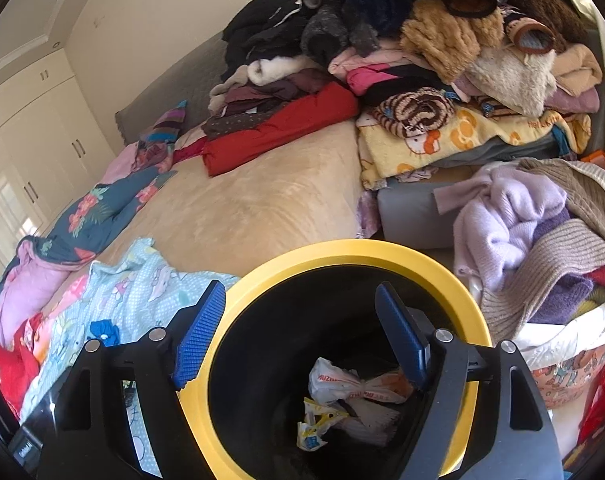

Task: Collect trash
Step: 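Open both grippers to drop the bag and wrapper into the bin, then move both grippers back over the remaining wrappers on the sheet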

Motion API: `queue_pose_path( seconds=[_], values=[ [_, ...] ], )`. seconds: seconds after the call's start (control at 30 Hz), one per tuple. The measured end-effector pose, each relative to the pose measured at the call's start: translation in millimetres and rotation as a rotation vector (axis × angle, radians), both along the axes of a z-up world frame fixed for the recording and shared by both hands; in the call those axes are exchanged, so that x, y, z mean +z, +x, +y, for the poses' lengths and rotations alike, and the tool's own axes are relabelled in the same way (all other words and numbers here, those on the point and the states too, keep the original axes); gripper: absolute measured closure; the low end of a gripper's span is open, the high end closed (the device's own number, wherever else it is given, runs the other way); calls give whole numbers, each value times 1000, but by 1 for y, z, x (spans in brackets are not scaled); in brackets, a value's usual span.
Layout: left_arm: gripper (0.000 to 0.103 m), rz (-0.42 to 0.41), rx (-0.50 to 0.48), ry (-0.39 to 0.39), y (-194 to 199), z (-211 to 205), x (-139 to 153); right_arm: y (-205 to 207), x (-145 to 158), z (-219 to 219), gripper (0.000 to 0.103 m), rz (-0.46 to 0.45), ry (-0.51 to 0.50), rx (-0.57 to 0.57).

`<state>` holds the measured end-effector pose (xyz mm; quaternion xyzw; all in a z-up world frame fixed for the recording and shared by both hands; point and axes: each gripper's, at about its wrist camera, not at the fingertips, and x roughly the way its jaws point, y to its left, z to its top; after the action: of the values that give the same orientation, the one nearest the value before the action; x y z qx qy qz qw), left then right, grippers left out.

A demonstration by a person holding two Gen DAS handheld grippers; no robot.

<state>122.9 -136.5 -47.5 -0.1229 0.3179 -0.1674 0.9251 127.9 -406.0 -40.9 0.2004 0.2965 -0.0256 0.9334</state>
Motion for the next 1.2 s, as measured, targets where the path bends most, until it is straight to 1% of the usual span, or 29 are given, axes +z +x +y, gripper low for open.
queue_pose_path(
  seconds=[0.23,0.4,0.73,0.93,1.2],
  values=[
    [11,-26,37,-5,-6,17,7,1,5,21,25,-16,-32,55],
    [11,-36,76,-3,-7,35,9,0,7,35,25,-23,-45,93],
    [11,-58,146,3,-13,72,15,-4,16,73,24,-66,-76,180],
    [11,-67,181,7,-17,92,18,-9,21,102,24,-89,-93,254],
    [11,-68,223,7,-21,117,23,-14,23,141,23,-98,-121,353]
  ],
)
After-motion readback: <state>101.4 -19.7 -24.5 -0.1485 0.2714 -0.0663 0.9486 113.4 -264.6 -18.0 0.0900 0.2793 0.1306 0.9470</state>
